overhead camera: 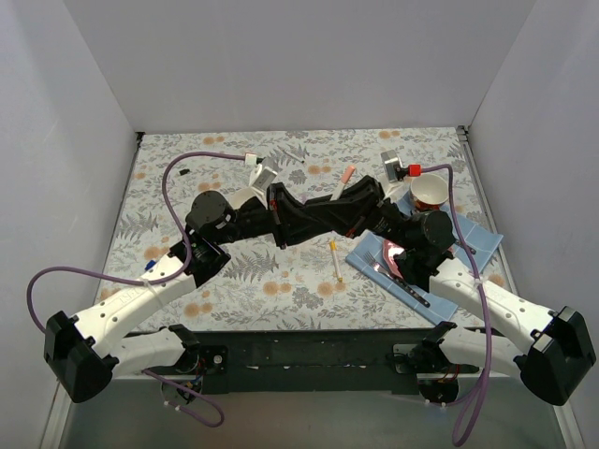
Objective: Insert the pens into the pen caps
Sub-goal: Push the cap all the way onto the barrel until it clicks
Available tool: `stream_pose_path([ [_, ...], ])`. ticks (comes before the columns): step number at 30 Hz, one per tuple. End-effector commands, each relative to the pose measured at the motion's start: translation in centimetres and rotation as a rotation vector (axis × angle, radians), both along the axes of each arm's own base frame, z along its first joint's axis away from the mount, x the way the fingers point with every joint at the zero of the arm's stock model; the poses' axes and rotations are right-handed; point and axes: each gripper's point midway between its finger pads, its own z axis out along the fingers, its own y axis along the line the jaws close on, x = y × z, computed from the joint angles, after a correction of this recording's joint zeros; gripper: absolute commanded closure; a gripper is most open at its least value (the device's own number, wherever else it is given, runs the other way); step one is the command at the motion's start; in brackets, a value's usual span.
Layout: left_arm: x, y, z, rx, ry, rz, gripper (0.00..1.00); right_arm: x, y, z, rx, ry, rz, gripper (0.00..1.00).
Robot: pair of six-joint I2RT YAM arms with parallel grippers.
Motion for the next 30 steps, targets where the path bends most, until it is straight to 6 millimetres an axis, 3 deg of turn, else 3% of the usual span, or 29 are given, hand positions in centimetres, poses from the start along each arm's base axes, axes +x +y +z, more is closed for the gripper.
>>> stream_pose_path([
  [1, -0.4, 0.3, 0.8, -0.037, -0.027, 0.002, 1.00, -0.9, 0.0, 0.3, 0.011, -0.021, 0.021, 0.86],
  [5, -0.8, 0.8, -0.1, -0.040, -0.013, 0.007, 1.00, -0.5, -0.4, 0.4, 0.008, -0.010, -0.015, 0.68],
  [10, -1.2, 1.6, -0.1, -0.050, -0.011, 0.027, 1.00, 0.3, -1.2, 0.6, 0.003, 0.005, -0.098, 0.59],
  [21, -1.5, 2.3, -0.3, -0.041, -0.019, 0.045, 1.00, 1.0, -1.8, 0.3, -0.001, 0.031, -0.154, 0.60],
  [30, -1.3, 2.3, -1.3, -0.016, 0.007, 0.057, 1.00, 0.8, -1.9, 1.5, 0.014, -0.007, -0.156, 0.63],
])
